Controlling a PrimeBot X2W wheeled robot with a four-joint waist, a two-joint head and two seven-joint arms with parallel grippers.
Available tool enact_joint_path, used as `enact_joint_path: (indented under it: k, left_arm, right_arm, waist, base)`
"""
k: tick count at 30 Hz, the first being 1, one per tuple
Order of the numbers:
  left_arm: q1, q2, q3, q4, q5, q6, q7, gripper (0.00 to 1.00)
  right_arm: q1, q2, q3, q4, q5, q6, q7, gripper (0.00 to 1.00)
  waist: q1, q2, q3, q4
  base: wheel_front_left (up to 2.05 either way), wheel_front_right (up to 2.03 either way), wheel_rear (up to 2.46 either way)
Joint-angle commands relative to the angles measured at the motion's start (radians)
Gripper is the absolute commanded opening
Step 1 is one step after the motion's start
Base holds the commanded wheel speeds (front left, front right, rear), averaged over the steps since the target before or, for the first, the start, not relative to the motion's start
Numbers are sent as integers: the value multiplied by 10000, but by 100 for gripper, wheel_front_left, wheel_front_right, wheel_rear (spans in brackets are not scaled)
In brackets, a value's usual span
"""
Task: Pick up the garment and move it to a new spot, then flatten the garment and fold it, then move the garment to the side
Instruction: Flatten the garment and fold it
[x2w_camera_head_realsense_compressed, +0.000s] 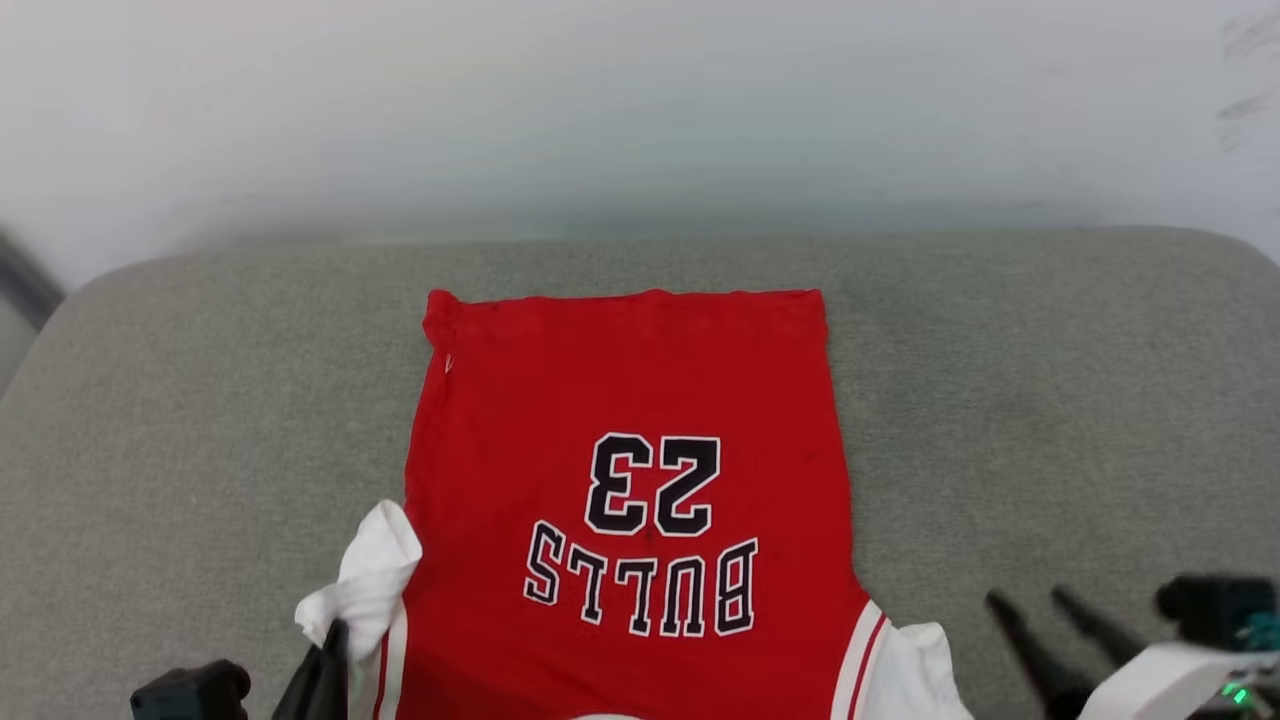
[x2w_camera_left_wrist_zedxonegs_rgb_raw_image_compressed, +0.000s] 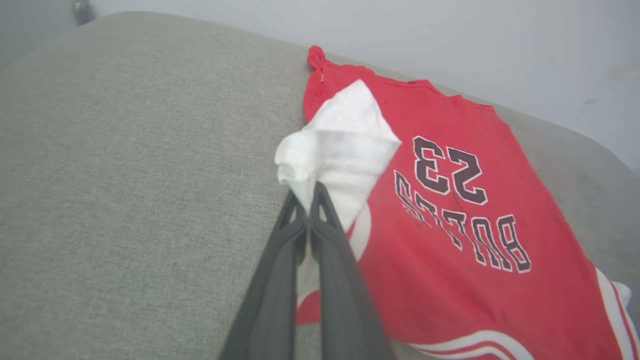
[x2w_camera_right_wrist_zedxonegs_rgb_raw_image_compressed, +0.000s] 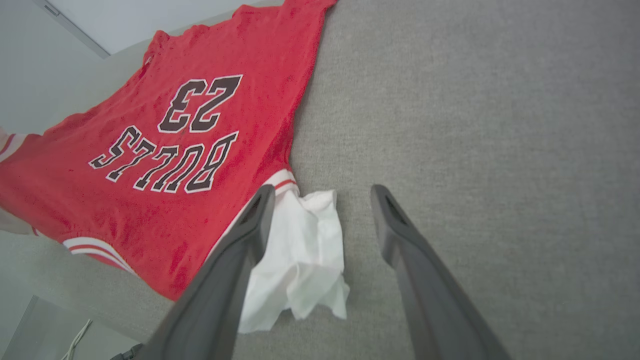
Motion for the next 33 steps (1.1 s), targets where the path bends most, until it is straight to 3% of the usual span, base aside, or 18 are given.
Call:
enact_joint_path:
  k: [1,5,11,18,24,33]
  left_arm:
    - [-331,-14,-19,-152,168,-5,-142,0]
    - [-669,-102,-82,-321,330,-22,-284,0]
    - [-1635,-476,-447,-190,436,-374,-529,0]
    - [-3020,-1069,-1006,461,527,-1031,-964,0]
    - [-3934,-1472,-1393,1154,583,-1525,-1258,0]
    - [-4719,-1875,-1896,1783,611,-2063,-1470,0]
  right_arm:
    - [-648,7,-395,-8,-140,-3,-430,100]
    - [-1804,-362,-925,523,-749,-3,-946,100]
    - [-4476,-687,-1531,2816,-756,-3,-1169,100]
    - [-7930,-1314,-1150,5392,-655,-3,-178,100]
    - [-10443,-1400,-785,7656,-818,-2,1077,100]
    - [-12393,-1406,-631,10129,-1378,-3,2078,100]
  waist:
    - [0,-1,296,187]
    - [0,-1,776,390]
    - [0,-1,1880,1103]
    - [0,-1,3268,2011]
    - [0,-1,3889,2565]
    - [0,-1,4402,3237]
  base:
    - [0,0,0]
    - [0,0,0]
    - [0,0,0]
    - [0,0,0]
    - [0,0,0]
    - [0,0,0]
